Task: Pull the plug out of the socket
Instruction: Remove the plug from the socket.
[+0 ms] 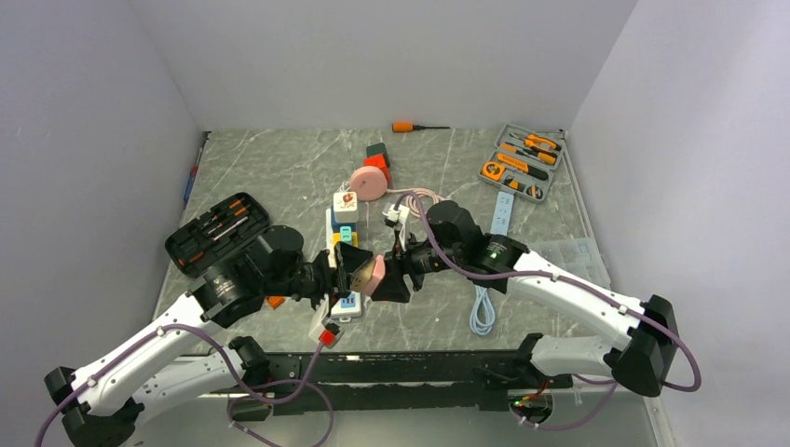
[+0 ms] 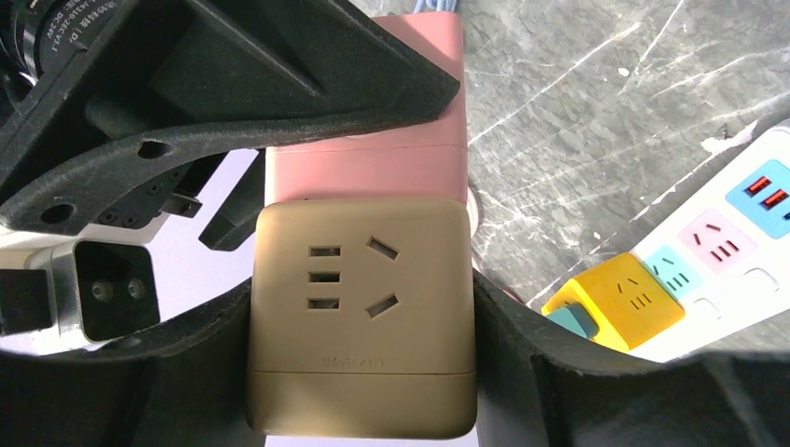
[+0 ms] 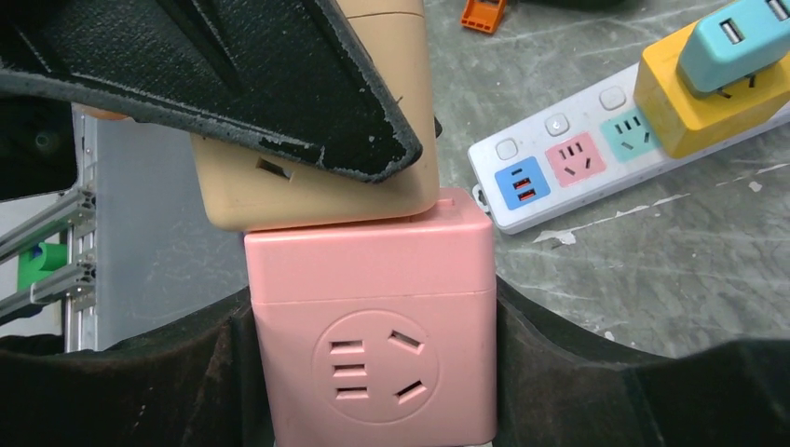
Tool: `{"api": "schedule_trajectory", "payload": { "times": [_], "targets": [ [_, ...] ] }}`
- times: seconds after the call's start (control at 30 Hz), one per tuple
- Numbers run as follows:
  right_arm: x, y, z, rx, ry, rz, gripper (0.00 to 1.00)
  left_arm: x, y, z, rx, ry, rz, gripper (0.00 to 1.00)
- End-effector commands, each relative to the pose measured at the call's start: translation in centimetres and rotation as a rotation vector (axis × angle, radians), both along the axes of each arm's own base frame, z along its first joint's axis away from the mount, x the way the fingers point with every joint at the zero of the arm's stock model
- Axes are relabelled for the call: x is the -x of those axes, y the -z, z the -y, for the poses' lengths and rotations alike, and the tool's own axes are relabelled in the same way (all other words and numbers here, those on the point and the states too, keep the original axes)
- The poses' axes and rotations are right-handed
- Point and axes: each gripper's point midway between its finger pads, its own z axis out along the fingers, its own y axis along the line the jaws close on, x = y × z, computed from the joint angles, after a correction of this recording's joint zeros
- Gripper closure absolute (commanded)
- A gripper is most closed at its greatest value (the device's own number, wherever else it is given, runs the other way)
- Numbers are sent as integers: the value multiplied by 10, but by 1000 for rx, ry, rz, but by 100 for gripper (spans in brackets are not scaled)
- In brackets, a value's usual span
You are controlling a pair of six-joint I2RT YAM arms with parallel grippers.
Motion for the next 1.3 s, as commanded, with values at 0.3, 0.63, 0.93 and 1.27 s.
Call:
{"api": "schedule_trajectory", "payload": {
  "times": [0.3, 0.63, 0.93, 1.27],
  "targets": [
    [15, -16, 31, -5, 34, 36, 100, -9, -10, -13, -34, -63, 45, 100],
    [24, -7, 45, 21, 52, 20, 100, -16, -2, -24, -79, -113, 54, 100],
    [32, 6, 58, 34, 84, 3, 100, -38, 3, -41, -104, -192, 62, 100],
    [34, 13, 65, 39, 118, -12, 100, -56, -3, -52, -66, -276, 75, 100]
  ]
}}
